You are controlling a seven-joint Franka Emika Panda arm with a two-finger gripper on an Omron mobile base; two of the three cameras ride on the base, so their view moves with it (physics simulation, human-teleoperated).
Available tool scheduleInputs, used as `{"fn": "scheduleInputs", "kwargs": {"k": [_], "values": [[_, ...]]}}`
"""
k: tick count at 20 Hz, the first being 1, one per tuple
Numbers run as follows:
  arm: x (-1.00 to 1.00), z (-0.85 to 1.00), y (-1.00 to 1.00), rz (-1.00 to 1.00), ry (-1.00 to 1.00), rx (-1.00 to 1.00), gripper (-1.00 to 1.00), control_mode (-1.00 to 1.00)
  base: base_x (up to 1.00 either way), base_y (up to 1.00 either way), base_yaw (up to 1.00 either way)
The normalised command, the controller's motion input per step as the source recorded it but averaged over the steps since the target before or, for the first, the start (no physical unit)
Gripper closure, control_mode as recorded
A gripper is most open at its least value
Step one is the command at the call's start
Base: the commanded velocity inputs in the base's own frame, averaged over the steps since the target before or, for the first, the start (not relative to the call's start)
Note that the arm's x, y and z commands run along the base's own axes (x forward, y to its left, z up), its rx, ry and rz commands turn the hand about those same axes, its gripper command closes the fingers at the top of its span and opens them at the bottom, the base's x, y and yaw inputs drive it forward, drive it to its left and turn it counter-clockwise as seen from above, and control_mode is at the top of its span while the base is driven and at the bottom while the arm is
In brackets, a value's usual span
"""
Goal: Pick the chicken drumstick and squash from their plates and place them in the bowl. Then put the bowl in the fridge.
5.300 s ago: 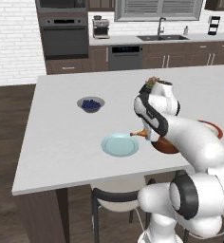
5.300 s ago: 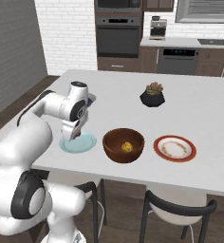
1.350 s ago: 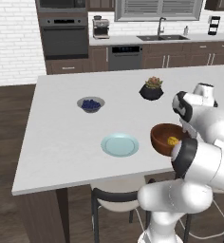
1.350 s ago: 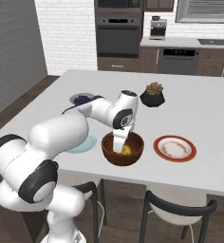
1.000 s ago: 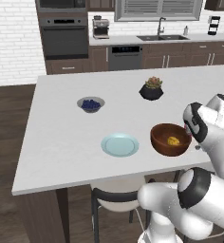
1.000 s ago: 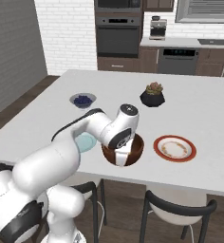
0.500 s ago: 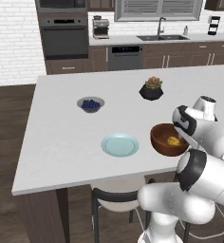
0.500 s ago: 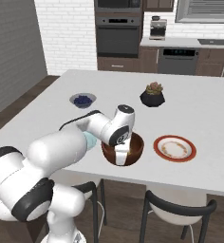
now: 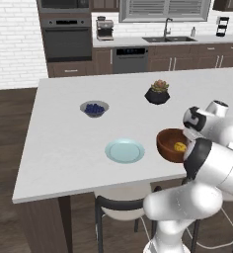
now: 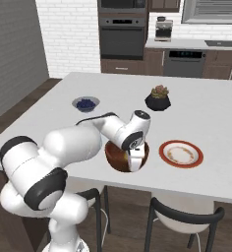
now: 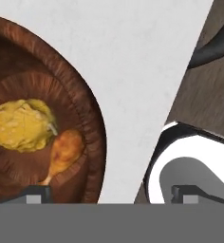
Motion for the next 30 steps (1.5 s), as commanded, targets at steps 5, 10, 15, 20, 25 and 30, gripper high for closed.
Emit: {"fn": "scheduleInputs", "kwargs": {"k": [5,10,15,20,25,30], "values": [[0.2,-0.27,-0.06,0.04,0.0,0.01,-1.0,-1.0,0.0,0.0,0.0],[0.16,-0.3,0.0,0.0,0.0,0.0,-1.0,-1.0,0.0,0.0,0.0],[0.13,-0.27,0.02,0.0,-0.01,0.0,1.0,-1.0,0.0,0.0,0.0],[0.03,-0.06,0.0,0.0,0.0,0.0,1.0,-1.0,0.0,0.0,0.0],[0.0,0.0,0.0,0.0,0.0,0.0,1.0,-1.0,0.0,0.0,0.0],[-0.42,0.52,0.15,0.0,-0.17,-0.04,1.0,-1.0,0.0,0.0,0.0]]}}
